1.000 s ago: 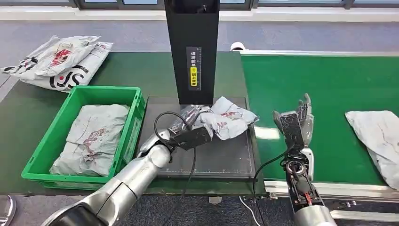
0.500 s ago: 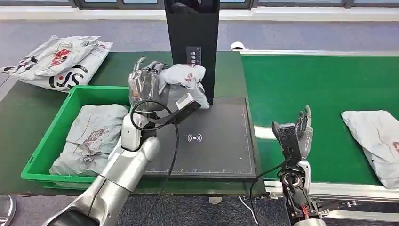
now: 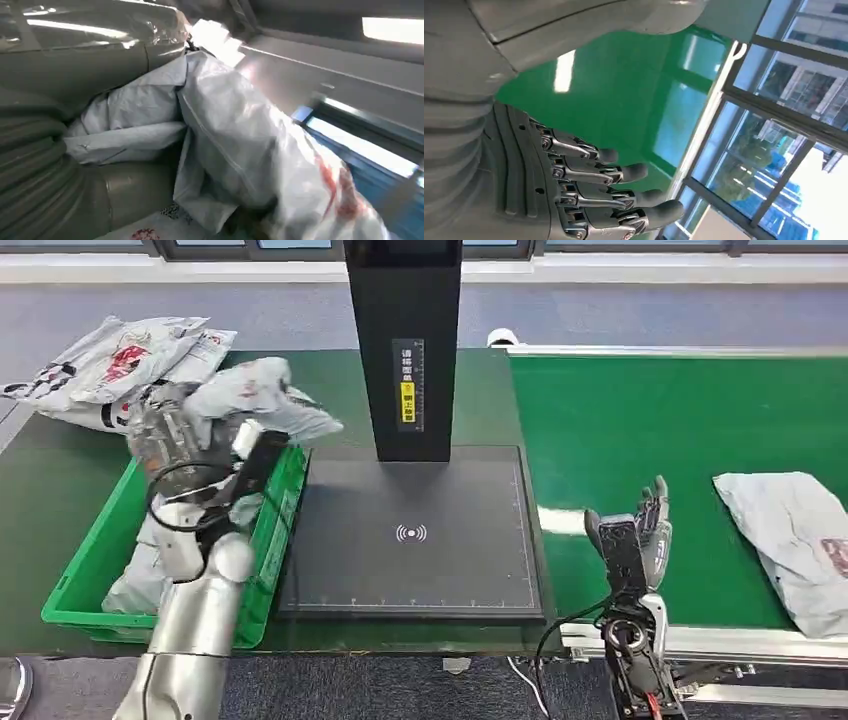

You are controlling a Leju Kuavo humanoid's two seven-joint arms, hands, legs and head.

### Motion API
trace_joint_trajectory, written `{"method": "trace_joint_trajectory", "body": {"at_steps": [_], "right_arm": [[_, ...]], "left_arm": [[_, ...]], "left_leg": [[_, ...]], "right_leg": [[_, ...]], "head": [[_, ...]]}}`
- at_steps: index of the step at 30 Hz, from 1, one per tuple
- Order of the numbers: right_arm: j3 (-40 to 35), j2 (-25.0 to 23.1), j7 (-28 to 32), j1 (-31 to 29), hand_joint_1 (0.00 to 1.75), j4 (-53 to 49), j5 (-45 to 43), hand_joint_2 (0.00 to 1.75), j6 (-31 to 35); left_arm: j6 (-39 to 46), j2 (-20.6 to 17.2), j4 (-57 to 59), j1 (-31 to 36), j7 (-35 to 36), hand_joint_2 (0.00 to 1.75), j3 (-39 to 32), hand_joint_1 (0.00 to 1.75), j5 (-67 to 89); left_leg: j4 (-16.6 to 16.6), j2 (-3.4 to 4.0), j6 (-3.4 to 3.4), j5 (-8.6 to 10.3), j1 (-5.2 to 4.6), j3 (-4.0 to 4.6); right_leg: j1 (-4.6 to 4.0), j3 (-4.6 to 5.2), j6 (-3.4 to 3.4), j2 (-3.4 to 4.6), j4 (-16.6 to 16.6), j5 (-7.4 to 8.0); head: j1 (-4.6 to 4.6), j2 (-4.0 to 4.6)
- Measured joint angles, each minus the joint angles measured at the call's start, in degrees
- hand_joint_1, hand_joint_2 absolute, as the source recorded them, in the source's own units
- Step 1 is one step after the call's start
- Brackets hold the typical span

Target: Moved the parcel from conveyor to table for the left to box.

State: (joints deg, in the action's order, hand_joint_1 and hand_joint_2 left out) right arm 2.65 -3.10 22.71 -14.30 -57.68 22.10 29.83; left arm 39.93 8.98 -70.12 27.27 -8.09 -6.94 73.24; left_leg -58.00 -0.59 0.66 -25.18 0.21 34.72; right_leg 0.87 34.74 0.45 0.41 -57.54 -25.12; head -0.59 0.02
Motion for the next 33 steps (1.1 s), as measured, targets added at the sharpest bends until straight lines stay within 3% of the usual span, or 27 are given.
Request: {"method": "trace_joint_trajectory", "body": {"at_steps": [6, 9, 14, 26, 27, 31, 32, 33], "right_arm": [[0.2, 0.0, -0.3, 0.2, 0.0, -0.4, 0.2, 1.75, -0.2], [0.5, 0.0, -0.7, 0.4, 0.0, -0.7, 0.4, 1.75, -0.7], [1.2, 0.1, -1.8, 0.4, 0.0, -1.7, 0.4, 1.75, -1.9], [1.2, 0.1, -2.3, 0.6, 0.0, -2.7, 0.6, 1.75, -2.1], [1.2, 0.1, -2.4, 0.6, 0.0, -2.7, 0.6, 1.75, -2.1], [2.0, 0.2, -2.7, 0.7, 0.0, -2.8, 0.6, 1.75, -3.3], [2.0, 0.3, -2.8, 0.7, 0.0, -2.8, 0.7, 1.75, -3.6], [2.0, 0.3, -2.8, 0.7, 0.0, -2.8, 0.7, 1.75, -4.0]], "left_arm": [[0.0, -0.6, -2.6, -2.1, -0.2, 1.75, -6.1, 1.75, 2.0], [0.0, -1.9, -1.3, -2.6, 4.4, 1.75, -8.6, 1.75, 4.8], [-0.3, -6.0, 5.1, -4.4, 12.7, 1.75, -9.1, 1.75, 7.4], [-1.8, -8.7, 9.9, -5.5, 14.7, 1.75, -9.1, 1.75, 7.7], [-2.8, -8.7, 10.0, -5.7, 15.1, 1.75, -9.1, 0.0, 7.7], [-8.1, -9.0, 10.9, -7.2, 15.4, 1.75, -8.8, 0.0, 6.5], [-8.7, -9.1, 11.2, -7.4, 14.8, 0.0, -8.6, 0.0, 5.5], [-8.9, -9.3, 11.5, -7.5, 14.3, 0.0, -8.6, 0.0, 4.1]], "left_leg": [[0.0, -0.11, 0.0, 0.0, 0.06, 0.07], [0.0, -0.12, 0.0, 0.0, 0.03, 0.04], [0.0, -0.09, 0.0, 0.0, 0.04, 0.03], [0.0, -0.03, 0.0, 0.0, 0.05, 0.03], [0.0, -0.02, 0.0, 0.0, 0.05, 0.02], [0.0, 0.01, 0.01, -0.01, 0.05, -0.01], [0.0, 0.0, 0.01, -0.01, 0.05, -0.01], [0.0, -0.01, 0.01, -0.01, 0.05, -0.01]], "right_leg": [[0.01, -0.04, -0.02, -0.12, 0.0, -0.02], [0.04, -0.03, -0.01, -0.12, 0.0, -0.02], [0.01, 0.01, -0.02, -0.09, 0.0, -0.02], [0.02, 0.01, -0.03, -0.06, 0.0, -0.02], [0.02, 0.01, -0.03, -0.05, 0.0, -0.02], [0.01, 0.01, -0.03, -0.04, 0.0, -0.02], [0.02, 0.0, -0.04, -0.03, 0.0, -0.02], [0.02, -0.01, -0.03, -0.05, 0.0, -0.02]], "head": [[0.0, -0.02], [0.0, -0.02], [0.0, -0.02], [0.0, 0.0], [0.0, -0.02], [0.0, 0.0], [-0.02, -0.02], [0.0, 0.0]]}}
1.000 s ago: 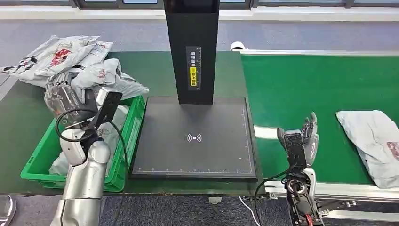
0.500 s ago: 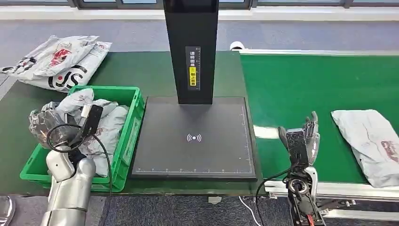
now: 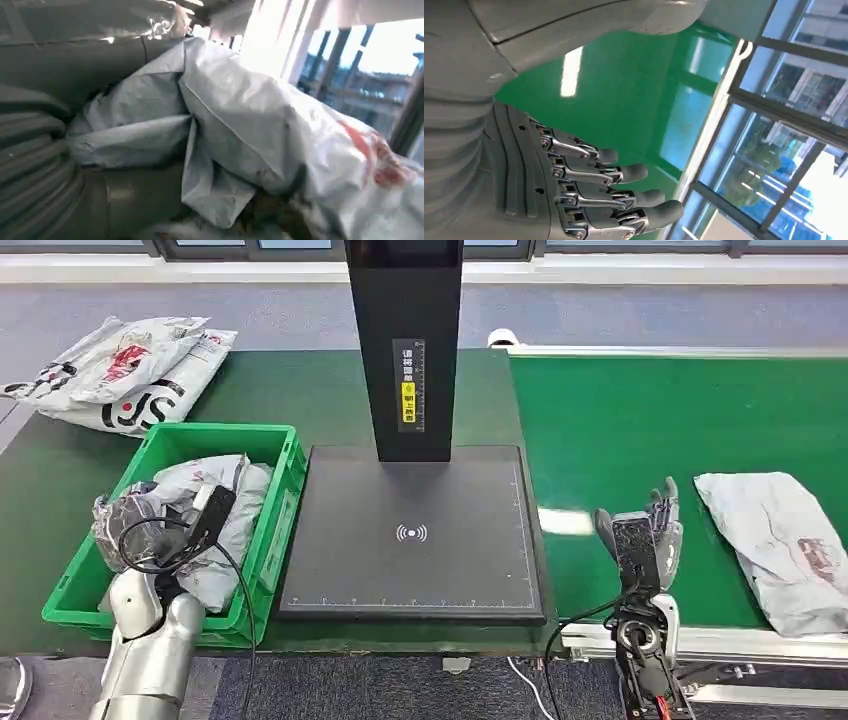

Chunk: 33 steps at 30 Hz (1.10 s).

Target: Moved the parcel from conveyor to table for the left to box.

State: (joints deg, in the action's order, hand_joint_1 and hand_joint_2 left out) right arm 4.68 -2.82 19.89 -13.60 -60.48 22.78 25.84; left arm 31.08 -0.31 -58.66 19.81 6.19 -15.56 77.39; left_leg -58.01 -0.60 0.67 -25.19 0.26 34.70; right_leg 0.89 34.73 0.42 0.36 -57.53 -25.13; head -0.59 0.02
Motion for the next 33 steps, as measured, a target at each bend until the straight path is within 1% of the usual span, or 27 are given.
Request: {"method": "trace_joint_trajectory", "body": {"at_steps": [3, 7, 12, 17, 22, 31, 33], "right_arm": [[0.0, 0.0, -0.2, 0.0, 0.0, 0.0, 0.0, 1.75, -0.3], [0.0, 0.1, -0.3, 0.0, 0.0, 0.0, -0.8, 1.75, 0.0], [0.0, 0.2, 0.1, 1.1, 0.0, 0.0, -1.1, 1.75, 0.3], [0.0, 0.2, -0.1, 2.4, 0.0, -0.6, -1.0, 1.75, 0.2], [0.0, 0.2, -1.0, 3.7, 0.0, -2.2, -0.4, 1.75, 0.2], [0.0, 0.2, -1.5, 5.7, 0.0, -4.5, 0.4, 1.75, 0.2], [0.1, 0.2, -2.1, 6.0, 0.0, -5.0, 0.5, 1.75, 0.0]], "left_arm": [[0.3, -0.7, 0.5, 0.0, -4.6, 0.0, 0.0, 0.0, -9.2], [-1.3, -1.9, -1.0, 0.0, -16.5, 0.0, 0.0, 0.0, -28.9], [-1.7, -1.9, -7.8, -1.6, -21.6, 0.0, 2.0, 0.0, -41.7], [-1.7, -1.7, -13.0, -3.5, -22.8, 0.0, 3.7, 0.0, -45.6], [-2.2, -1.7, -17.7, -3.7, -23.5, 0.0, 5.4, 0.0, -48.3], [-1.6, -1.4, -20.2, -3.7, -23.9, 0.0, 6.8, 0.0, -48.3], [-4.2, -1.4, -20.5, -3.7, -23.4, 0.0, 7.3, 0.0, -50.1]], "left_leg": [[0.0, -0.11, 0.0, 0.01, 0.0, 0.0], [0.0, -0.15, 0.11, 0.13, 0.05, 0.02], [0.0, -0.11, 0.1, 0.14, 0.09, 0.02], [0.0, -0.08, 0.1, 0.11, 0.08, 0.03], [0.0, -0.09, 0.08, 0.06, 0.08, 0.04], [0.0, -0.01, 0.1, 0.04, 0.09, 0.03], [0.0, -0.01, 0.1, 0.04, 0.08, 0.03]], "right_leg": [[-0.01, -0.03, -0.02, -0.11, 0.0, -0.05], [-0.1, -0.01, -0.08, -0.14, 0.0, 0.0], [-0.08, -0.03, -0.09, -0.11, 0.0, 0.09], [-0.07, 0.01, -0.08, -0.06, 0.0, 0.09], [-0.07, 0.02, -0.11, -0.05, 0.0, 0.03], [-0.08, 0.06, -0.12, -0.02, 0.0, 0.03], [-0.08, 0.06, -0.12, 0.0, 0.0, 0.03]], "head": [[-0.02, 0.0], [0.0, -0.02], [0.0, 0.0], [-0.02, -0.02], [0.0, -0.02], [0.0, 0.0], [0.0, -0.02]]}}
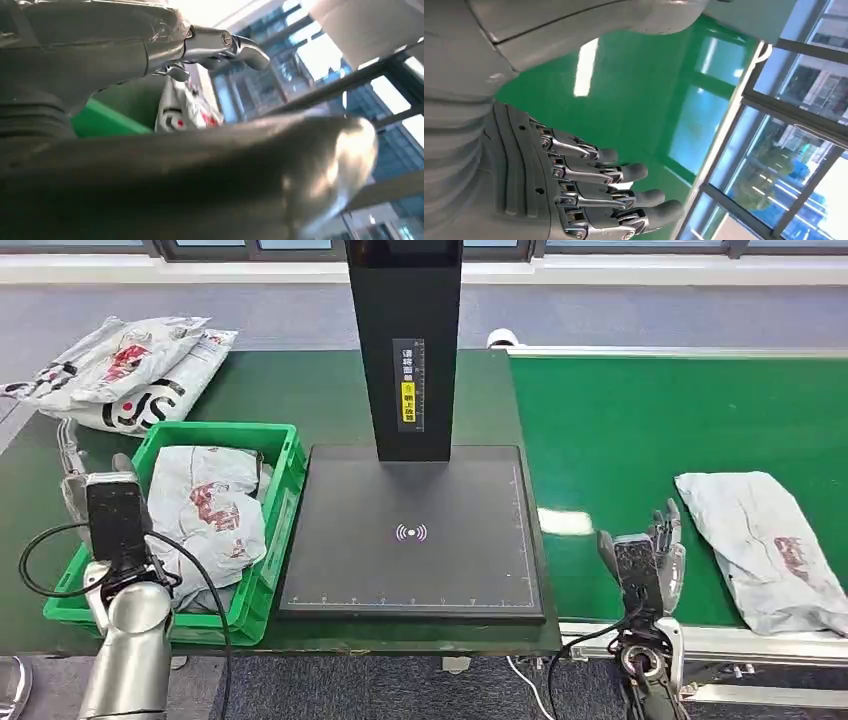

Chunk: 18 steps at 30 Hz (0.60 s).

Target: Moved the parcel from conveyor to table for the left to box.

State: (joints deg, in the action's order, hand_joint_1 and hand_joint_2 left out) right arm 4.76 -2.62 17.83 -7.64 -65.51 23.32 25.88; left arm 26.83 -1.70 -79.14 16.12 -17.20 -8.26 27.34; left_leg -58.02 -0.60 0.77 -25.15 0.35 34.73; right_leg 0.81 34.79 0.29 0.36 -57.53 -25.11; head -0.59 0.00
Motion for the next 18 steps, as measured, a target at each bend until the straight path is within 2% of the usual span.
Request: {"method": "trace_joint_trajectory", "body": {"at_steps": [4, 8, 9, 13, 18], "right_arm": [[0.6, 0.0, -0.7, 0.4, 0.0, -0.7, 0.0, 1.75, -0.6], [1.3, 0.2, -1.0, 0.4, 0.0, -0.7, 0.4, 1.75, -0.7], [1.4, 0.3, -1.1, 0.4, 0.0, -0.7, 0.6, 1.75, -0.6], [1.4, 0.8, -2.2, -1.5, 0.0, 0.7, 3.8, 1.75, 2.0], [1.4, 2.4, -6.3, -7.2, 0.0, 8.8, 14.4, 1.75, 9.9]], "left_arm": [[-11.5, -0.4, -0.3, 0.1, 1.7, 0.0, 1.6, 0.0, -7.3], [-17.9, -0.5, -0.2, 0.6, 1.1, 0.0, 2.2, 0.0, -14.7], [-20.0, -0.5, -0.1, 0.8, 0.9, 1.75, 2.5, 0.0, -16.6], [-25.8, 0.5, 2.9, 2.3, -2.4, 1.75, 5.9, 0.0, -20.2], [-26.5, 5.3, 14.2, 7.5, -6.9, 1.75, 12.8, 0.0, -22.2]], "left_leg": [[0.0, 0.0, 0.0, 0.0, 0.0, 0.01], [0.0, 0.07, 0.0, 0.0, -0.01, -0.01], [0.0, 0.08, 0.0, 0.0, -0.01, 0.0], [0.0, 0.06, 0.0, 0.0, -0.03, 0.0], [-0.1, 0.01, -0.12, 0.07, -0.14, 0.03]], "right_leg": [[0.0, -0.02, 0.0, -0.01, 0.0, 0.0], [0.01, 0.02, 0.0, 0.07, 0.0, 0.02], [0.01, 0.02, 0.0, 0.07, 0.0, 0.02], [0.03, 0.04, 0.01, 0.04, 0.0, 0.02], [0.13, -0.03, 0.21, 0.0, 0.0, 0.16]], "head": [[0.0, 0.0], [0.0, 0.0], [0.0, 0.02], [0.0, 0.0], [0.0, 0.02]]}}
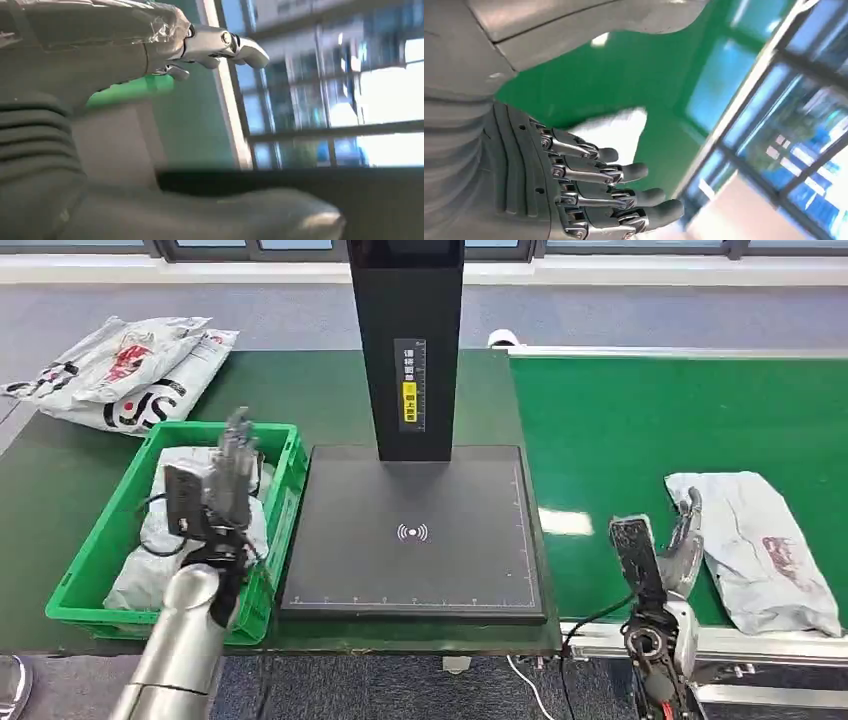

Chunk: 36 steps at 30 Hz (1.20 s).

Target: Moved the parcel from conveyor to table for the left to box.

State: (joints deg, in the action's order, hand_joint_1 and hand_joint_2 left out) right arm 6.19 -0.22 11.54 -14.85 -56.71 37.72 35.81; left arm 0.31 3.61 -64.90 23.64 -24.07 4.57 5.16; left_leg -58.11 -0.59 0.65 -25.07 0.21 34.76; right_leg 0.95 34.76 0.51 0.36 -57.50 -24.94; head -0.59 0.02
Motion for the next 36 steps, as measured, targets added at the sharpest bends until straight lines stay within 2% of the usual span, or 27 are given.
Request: {"method": "trace_joint_trajectory", "body": {"at_steps": [2, 6, 9, 13, 18, 24, 32, 36], "right_arm": [[0.2, 1.2, -2.9, -2.4, 0.0, 4.7, 6.9, 1.75, 3.1], [3.9, 2.7, -9.1, -6.0, 0.0, 11.2, 24.6, 1.75, 4.0], [6.2, 4.0, -14.0, -8.1, 0.0, 15.5, 31.9, 1.75, 4.2], [6.3, 4.1, -14.3, -8.1, 0.0, 15.7, 32.2, 1.75, 4.2], [10.2, 6.8, -23.2, -10.6, 0.0, 26.3, 39.5, 1.75, 4.2], [10.4, 9.0, -35.9, -11.6, 0.0, 33.0, 45.3, 1.75, -4.4], [10.3, 10.1, -37.4, -11.6, 0.0, 36.1, 46.3, 1.75, -5.9], [10.3, 10.6, -43.0, -11.3, 0.0, 37.0, 49.0, 1.75, -11.7]], "left_arm": [[-0.1, 2.5, 5.4, 2.4, -1.4, 1.75, 2.7, 0.0, -0.1], [0.7, 6.7, 14.6, 6.7, -3.5, 1.75, 6.9, 0.0, 0.5], [1.2, 8.7, 18.7, 8.6, -4.3, 1.75, 8.9, 0.0, 0.6], [1.2, 8.7, 18.9, 8.7, -4.3, 1.75, 8.9, 0.0, 0.6], [1.5, 11.0, 25.7, 10.6, -5.0, 1.75, 10.9, 0.0, 0.1], [1.8, 11.0, 28.3, 10.8, -6.0, 1.75, 11.0, 0.0, -0.5], [1.8, 10.9, 30.0, 11.0, -6.2, 1.75, 11.0, 0.0, -0.6], [1.5, 10.9, 30.5, 11.1, -6.3, 1.75, 11.0, 0.0, -0.9]], "left_leg": [[0.0, -0.01, -0.03, 0.02, -0.05, 0.01], [-0.1, -0.03, -0.07, 0.0, -0.1, 0.05], [-0.1, -0.03, -0.12, -0.03, -0.11, 0.06], [-0.1, -0.03, -0.12, -0.03, -0.11, 0.06], [-0.1, 0.01, -0.14, -0.07, -0.09, 0.07], [-0.1, -0.04, -0.15, -0.06, -0.09, 0.13], [-0.1, -0.03, -0.15, -0.06, -0.1, 0.13], [-0.1, -0.05, -0.15, -0.06, -0.1, 0.13]], "right_leg": [[0.05, 0.0, 0.07, -0.02, 0.0, 0.05], [0.11, 0.0, 0.17, 0.0, 0.0, 0.11], [0.11, 0.0, 0.17, -0.01, 0.0, 0.11], [0.11, 0.0, 0.17, -0.01, 0.0, 0.11], [0.09, 0.05, 0.15, 0.03, 0.0, 0.08], [0.09, 0.05, 0.15, -0.01, 0.0, 0.07], [0.09, 0.05, 0.15, 0.0, 0.0, 0.07], [0.09, 0.05, 0.15, -0.01, 0.0, 0.07]], "head": [[0.0, -0.02], [0.0, -0.02], [0.0, 0.0], [0.0, -0.02], [0.0, -0.02], [0.0, -0.02], [0.0, -0.02], [0.0, -0.02]]}}
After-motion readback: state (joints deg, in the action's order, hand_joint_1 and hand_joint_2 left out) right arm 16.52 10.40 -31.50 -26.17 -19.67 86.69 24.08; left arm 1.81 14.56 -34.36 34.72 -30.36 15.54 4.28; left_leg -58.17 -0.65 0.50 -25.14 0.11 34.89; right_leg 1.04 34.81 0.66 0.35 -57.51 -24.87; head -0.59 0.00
